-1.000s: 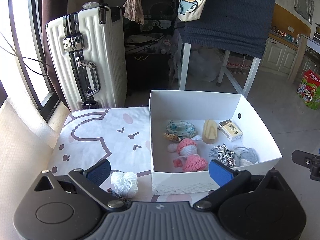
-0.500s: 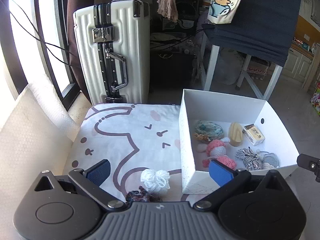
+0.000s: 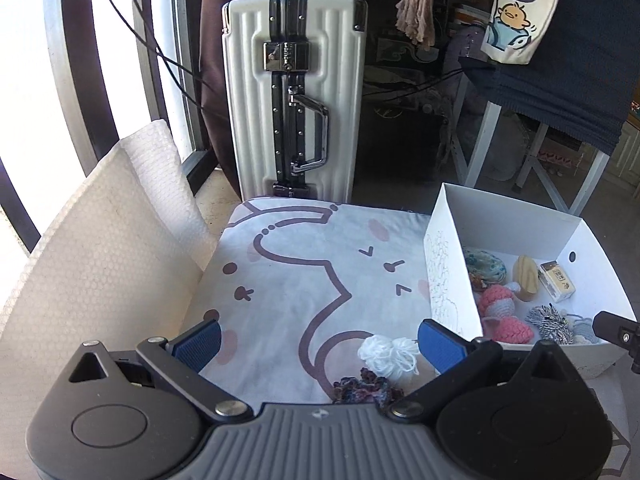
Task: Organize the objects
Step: 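Lower the left tool to the crocheted flower while the right tool approaches the white yarn ball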
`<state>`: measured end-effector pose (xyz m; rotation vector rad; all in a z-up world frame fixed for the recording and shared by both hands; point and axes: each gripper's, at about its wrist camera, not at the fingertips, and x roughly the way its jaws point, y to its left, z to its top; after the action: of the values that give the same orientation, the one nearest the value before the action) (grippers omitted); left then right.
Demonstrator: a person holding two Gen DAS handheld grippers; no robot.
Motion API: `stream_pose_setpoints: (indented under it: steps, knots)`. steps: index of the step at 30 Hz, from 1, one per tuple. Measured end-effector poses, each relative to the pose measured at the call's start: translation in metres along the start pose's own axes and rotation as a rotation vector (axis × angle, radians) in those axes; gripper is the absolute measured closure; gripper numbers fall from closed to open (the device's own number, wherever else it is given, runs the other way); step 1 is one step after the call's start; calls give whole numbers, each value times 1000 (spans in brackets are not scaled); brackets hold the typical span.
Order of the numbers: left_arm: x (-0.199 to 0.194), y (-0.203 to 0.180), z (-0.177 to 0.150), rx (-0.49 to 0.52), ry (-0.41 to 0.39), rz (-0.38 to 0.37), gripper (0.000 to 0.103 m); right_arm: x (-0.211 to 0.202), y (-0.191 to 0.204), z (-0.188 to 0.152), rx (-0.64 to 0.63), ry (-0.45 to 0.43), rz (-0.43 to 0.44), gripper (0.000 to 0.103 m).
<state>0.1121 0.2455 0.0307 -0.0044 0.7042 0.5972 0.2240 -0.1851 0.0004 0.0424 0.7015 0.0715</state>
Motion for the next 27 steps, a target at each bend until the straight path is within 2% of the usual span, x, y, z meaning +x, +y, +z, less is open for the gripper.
stream_pose_setpoints:
  steps: [7, 11, 13, 18, 25, 27]
  knots:
    - [2, 16, -5, 14, -7, -3, 1, 9, 33, 5, -19, -2, 46, 0]
    - [7, 17, -9, 23, 2, -55, 9, 15, 46, 11, -8, 2, 61, 0]
    - [13, 14, -12, 26, 22, -92, 12, 18, 51, 16, 17, 3, 86, 10]
    - [33, 0, -23, 87, 90, -138, 17, 32, 65, 25, 39, 24, 149, 21]
    - [61, -18, -41, 193, 128, -197, 19, 69, 95, 27, -1, 125, 231, 51]
    - [67, -23, -46, 224, 129, -217, 19, 81, 104, 26, -20, 155, 253, 55]
